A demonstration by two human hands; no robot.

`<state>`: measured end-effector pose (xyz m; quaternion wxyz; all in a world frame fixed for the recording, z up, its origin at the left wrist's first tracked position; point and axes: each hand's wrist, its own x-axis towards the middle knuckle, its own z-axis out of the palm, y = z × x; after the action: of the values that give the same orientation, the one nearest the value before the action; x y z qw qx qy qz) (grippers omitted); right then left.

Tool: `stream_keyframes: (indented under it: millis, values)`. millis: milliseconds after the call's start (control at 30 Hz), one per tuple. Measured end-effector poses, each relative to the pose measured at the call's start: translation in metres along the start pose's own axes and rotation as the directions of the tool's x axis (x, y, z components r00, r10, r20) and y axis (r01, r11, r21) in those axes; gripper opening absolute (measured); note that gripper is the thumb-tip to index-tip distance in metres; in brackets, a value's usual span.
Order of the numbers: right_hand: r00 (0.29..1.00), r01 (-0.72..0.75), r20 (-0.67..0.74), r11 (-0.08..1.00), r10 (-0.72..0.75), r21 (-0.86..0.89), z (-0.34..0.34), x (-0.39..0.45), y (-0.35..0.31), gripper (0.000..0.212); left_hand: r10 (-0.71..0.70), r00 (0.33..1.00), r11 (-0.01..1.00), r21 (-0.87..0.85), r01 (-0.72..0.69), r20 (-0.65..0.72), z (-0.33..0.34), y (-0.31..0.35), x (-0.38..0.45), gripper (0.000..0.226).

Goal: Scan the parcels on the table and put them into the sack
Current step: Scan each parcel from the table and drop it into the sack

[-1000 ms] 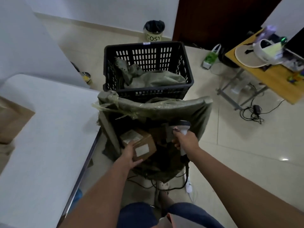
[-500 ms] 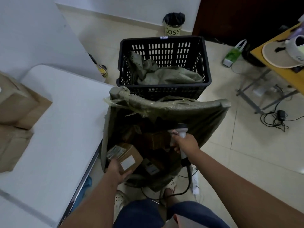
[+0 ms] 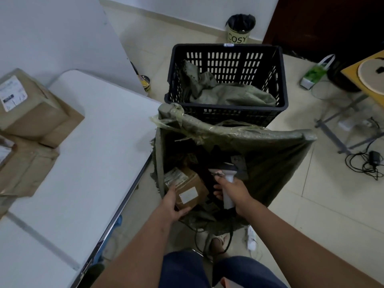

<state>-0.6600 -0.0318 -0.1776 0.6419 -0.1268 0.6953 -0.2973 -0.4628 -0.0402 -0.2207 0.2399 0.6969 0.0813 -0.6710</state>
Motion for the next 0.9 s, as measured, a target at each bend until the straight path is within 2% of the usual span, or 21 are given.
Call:
stream_keyframes:
  millis: [100,200,267,333,433,567,700,767,833,900]
  values:
    - [0.992,-0.090,0.099,0.994,0.084,0.057,0.015,0.003,0.004,0.033,0.038,0.999,0.998,0.048,-0.039,0.035,0.000,-0.001,-0.004,0.054]
    - [0.979,-0.144,0.161,0.986,0.129,0.087,0.029,0.008,0.010,0.038,0.044,0.997,0.993,0.104,-0.051,0.069,0.000,-0.007,-0.008,0.063]
    - [0.975,-0.168,0.169,0.976,0.144,0.141,0.037,0.015,0.014,0.042,0.039,0.999,0.989,0.142,-0.044,0.036,-0.005,-0.008,-0.011,0.067]
    - [0.975,-0.180,0.163,0.968,0.151,0.175,0.045,0.019,0.015,0.044,0.075,0.995,0.978,0.197,-0.062,-0.058,-0.015,-0.002,-0.008,0.064]
    - [0.976,-0.175,0.155,0.971,0.151,0.161,0.057,0.030,0.021,0.046,0.256,0.956,0.869,0.468,-0.162,-0.143,-0.048,0.000,0.026,0.042]
    - [0.974,-0.184,0.146,0.980,0.171,0.078,0.074,0.042,0.037,0.051,0.405,0.904,0.726,0.649,-0.228,-0.135,-0.065,0.000,0.024,0.010]
    - [0.977,-0.202,0.098,0.972,0.191,0.120,0.084,0.045,0.052,0.044,0.498,0.862,0.669,0.675,-0.311,-0.096,-0.069,-0.001,0.026,0.023]
    - [0.974,-0.222,0.082,0.966,0.212,0.136,0.082,0.044,0.058,0.037,0.509,0.852,0.688,0.653,-0.318,-0.121,-0.077,-0.005,0.030,0.026]
    - [0.975,-0.220,0.055,0.964,0.214,0.151,0.076,0.045,0.067,0.029,0.490,0.857,0.725,0.621,-0.300,-0.158,-0.090,-0.007,0.036,0.031]
    - [0.972,-0.233,0.023,0.960,0.232,0.155,0.071,0.044,0.074,0.031,0.447,0.888,0.736,0.609,-0.295,-0.110,-0.094,-0.003,0.035,0.031]
